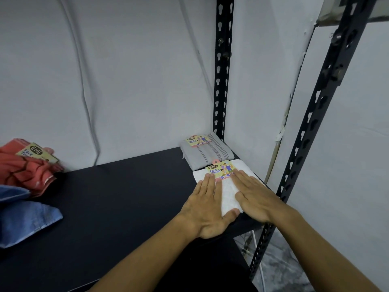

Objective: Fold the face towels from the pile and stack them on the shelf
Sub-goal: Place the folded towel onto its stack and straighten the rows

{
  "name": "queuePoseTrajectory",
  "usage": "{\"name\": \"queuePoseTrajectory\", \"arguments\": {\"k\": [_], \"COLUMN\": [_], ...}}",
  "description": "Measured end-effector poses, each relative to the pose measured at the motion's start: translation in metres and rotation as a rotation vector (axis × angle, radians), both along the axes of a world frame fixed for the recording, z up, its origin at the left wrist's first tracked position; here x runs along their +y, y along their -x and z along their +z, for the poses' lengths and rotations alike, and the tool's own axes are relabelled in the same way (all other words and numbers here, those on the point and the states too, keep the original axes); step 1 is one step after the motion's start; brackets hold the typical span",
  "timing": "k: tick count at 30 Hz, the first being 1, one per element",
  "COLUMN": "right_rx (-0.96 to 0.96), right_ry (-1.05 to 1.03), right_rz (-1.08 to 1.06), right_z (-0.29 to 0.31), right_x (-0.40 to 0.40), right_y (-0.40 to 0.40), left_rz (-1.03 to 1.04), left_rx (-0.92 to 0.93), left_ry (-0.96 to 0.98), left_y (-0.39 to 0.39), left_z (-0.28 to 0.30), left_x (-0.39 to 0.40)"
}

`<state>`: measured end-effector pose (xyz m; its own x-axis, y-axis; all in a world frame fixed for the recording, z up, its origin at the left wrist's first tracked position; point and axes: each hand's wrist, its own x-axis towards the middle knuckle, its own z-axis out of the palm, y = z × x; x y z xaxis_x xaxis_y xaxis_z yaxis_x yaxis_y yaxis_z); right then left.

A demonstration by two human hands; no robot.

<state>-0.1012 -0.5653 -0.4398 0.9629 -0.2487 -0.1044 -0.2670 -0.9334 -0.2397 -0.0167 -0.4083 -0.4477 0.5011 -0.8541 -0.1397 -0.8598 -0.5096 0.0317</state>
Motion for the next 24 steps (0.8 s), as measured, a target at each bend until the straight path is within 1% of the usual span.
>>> {"name": "queuePoseTrajectory", "arguments": {"k": [12,16,19,21,24], "right_rx": [-0.011,-0.040,-0.132,-0.236,-0.431], "right_ry": [0.002,-0.045,-0.054,-0.064,-0.164], "right_rz": [-0.008,-0.010,-0.014,0.011,0.068], "right_z": [0.004,0.007,0.011,0.012,0.014], "right_x": [0.001,0.002,0.012,0.029,0.071], "right_y": [-0.001,0.000,-0.006,-0.016,-0.041], "left_rz": [0.026,0.001,-0.032,-0.023,0.052], "left_rx": [0.031,0.120,0.147,0.095,-0.010], "left_ry": [0.045,0.083,0.166,0.239,0.309], "left_y": [-0.002,-0.003,-0.006,-0.009,-0.017], "left_z": [-0.006,0.004,0.013,0.022,0.037], "left_x": [-0.005,0.004,0.030,0.058,0.115]}}
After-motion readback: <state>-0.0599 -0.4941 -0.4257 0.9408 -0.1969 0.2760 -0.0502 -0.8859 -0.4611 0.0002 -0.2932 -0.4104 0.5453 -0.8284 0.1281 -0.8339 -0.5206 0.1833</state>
